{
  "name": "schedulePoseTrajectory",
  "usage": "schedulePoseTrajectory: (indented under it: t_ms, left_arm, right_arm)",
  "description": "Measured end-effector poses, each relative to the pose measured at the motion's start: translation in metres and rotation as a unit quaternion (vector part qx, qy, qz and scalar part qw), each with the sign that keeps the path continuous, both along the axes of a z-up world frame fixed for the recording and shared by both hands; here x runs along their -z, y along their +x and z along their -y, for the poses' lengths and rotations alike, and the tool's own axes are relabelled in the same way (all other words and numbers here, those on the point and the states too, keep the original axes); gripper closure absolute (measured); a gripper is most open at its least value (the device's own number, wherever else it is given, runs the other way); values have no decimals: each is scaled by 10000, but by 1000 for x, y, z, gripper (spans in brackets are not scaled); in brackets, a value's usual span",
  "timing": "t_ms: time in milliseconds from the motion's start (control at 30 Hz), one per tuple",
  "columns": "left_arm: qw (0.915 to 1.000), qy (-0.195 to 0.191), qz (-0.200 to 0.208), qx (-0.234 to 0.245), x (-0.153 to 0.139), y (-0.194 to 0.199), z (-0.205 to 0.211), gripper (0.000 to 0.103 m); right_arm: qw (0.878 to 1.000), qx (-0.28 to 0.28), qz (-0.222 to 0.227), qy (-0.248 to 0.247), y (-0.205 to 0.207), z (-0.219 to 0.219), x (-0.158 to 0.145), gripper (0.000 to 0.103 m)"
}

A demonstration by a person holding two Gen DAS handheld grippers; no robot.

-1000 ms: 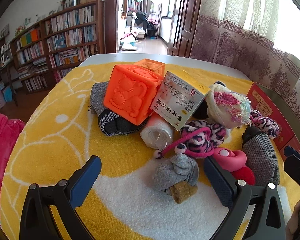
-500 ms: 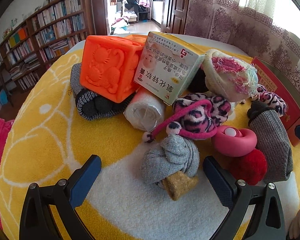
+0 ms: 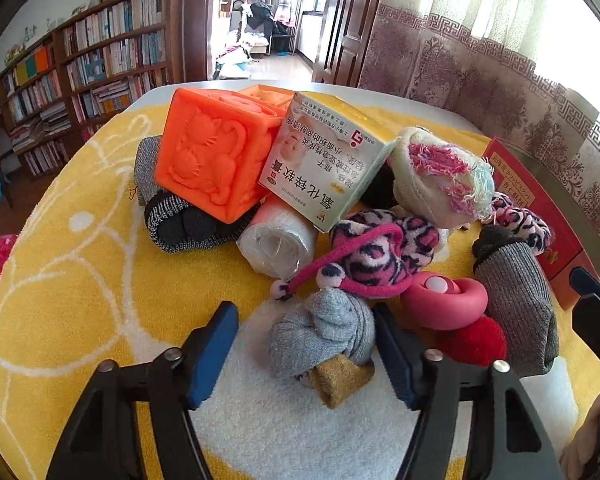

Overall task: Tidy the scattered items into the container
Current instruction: 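Grasp the small grey sock with the left gripper while the right grasps the grey knit sock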

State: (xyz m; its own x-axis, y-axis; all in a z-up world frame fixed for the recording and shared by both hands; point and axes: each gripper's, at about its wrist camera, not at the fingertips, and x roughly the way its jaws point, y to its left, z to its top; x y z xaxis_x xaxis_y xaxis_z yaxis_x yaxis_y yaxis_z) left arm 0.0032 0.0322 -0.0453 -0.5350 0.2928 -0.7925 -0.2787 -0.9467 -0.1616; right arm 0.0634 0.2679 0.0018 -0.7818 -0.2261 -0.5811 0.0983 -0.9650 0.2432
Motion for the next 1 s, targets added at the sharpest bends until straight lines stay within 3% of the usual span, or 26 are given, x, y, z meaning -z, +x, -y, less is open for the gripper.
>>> schedulePoseTrajectory:
  t_ms: [33,133,267,533,567,633,733,800,1000]
  left_arm:
    - [9999,95,16,136,0,0,0,55]
    - [9992,118,-31,379,-2,5,-6,55]
    - [9977,88,-5,669,-1,10,-15,55]
    - [9969,-205,-41,756,3,12,-29,51]
    - [9965,-295,-57,785,3,13,-32,50]
    - [9953,-482,-98,832,5,15,-37,47]
    - [9957,-391,-103,829,5,14,-34,49]
    - [9967,-119,-103,791,3,14,-25,57]
    - [9974,34,-385,610,-7,26,-14,57]
  right_arm:
    - [10000,-23,40,4,-1,0,1,13]
    - [9997,-99,210,-6,-6,1,6,27]
    - [9992,-59,378,-64,-11,-1,11,28]
    - [9953,-81,948,-180,-30,-1,27,28]
    - [9950,-110,978,-171,-31,0,28,29]
    - [9948,-141,1001,-119,-31,2,29,41]
    - [9960,-187,869,-67,-26,4,25,52]
    - [9976,-205,666,-33,-20,5,19,55]
    - [9997,-126,35,195,0,7,1,56]
